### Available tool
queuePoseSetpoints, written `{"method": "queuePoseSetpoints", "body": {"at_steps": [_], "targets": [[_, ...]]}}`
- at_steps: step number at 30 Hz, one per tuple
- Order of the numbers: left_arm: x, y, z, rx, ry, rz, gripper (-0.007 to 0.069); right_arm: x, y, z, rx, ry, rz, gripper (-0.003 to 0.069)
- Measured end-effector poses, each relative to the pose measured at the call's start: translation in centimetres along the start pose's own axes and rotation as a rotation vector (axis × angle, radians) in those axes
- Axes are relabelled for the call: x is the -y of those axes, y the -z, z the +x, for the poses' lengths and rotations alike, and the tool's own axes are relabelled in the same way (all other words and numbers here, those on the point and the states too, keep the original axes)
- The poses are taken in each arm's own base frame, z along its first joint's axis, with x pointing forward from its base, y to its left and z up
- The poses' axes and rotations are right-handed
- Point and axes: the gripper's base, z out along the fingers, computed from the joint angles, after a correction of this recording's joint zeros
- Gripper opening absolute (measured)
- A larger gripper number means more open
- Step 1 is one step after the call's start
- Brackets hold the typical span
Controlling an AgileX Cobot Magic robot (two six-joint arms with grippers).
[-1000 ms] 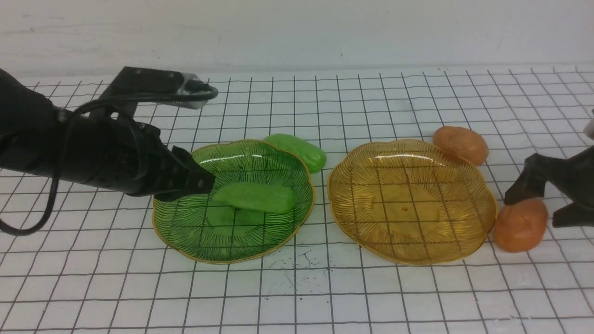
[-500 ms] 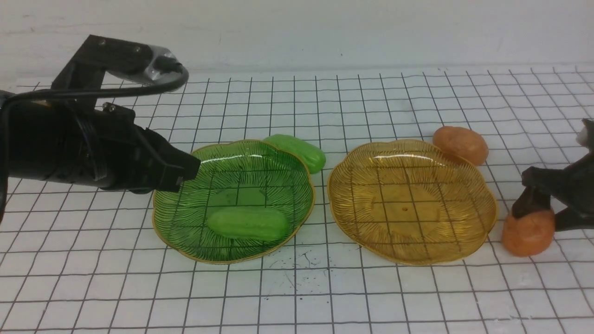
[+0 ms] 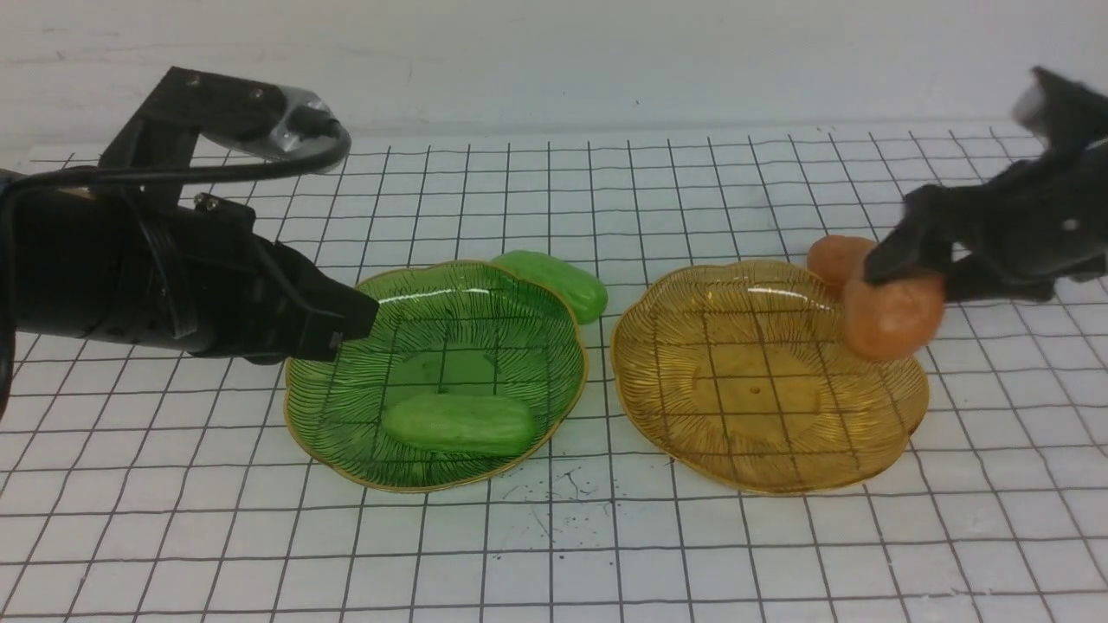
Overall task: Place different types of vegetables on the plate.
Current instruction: 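Put the potato onto the plate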
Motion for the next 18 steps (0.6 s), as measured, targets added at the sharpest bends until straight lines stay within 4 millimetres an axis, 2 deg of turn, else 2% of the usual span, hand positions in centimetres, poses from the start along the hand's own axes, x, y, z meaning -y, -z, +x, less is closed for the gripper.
{"method": "queuePoseSetpoints", "body": {"at_steps": [2, 5, 8, 12, 14, 17, 18], "targets": [[0.0, 0.0, 0.0, -0.003, -0.001, 0.003, -0.0008, -1.0, -2.0, 0.4, -0.029, 0.038, -0.008, 0.0485], [0.1, 0.0, 0.1, -0.006, -0.001, 0.006, -0.0008, -1.5, -3.7, 0.8, -0.062, 0.054, -0.012, 0.0492], [0.1, 0.0, 0.1, -0.015, -0.001, 0.014, -0.0008, -1.5, -4.9, 1.2, -0.095, 0.057, -0.013, 0.0550], [0.2, 0.0, 0.2, -0.018, -0.001, 0.017, -0.0008, -1.5, -4.8, 1.0, -0.105, 0.077, -0.007, 0.0638], [0.2, 0.0, 0.2, -0.019, -0.001, 0.018, -0.0008, -1.6, -4.4, 0.7, -0.110, 0.104, 0.001, 0.0656], [0.2, 0.0, 0.2, -0.019, -0.001, 0.018, -0.0008, -1.7, -3.5, -0.7, -0.091, 0.189, 0.049, 0.0665], [0.2, 0.0, 0.2, -0.019, -0.001, 0.018, -0.0008, -1.5, -2.6, -2.0, -0.050, 0.221, 0.096, 0.0666]]}}
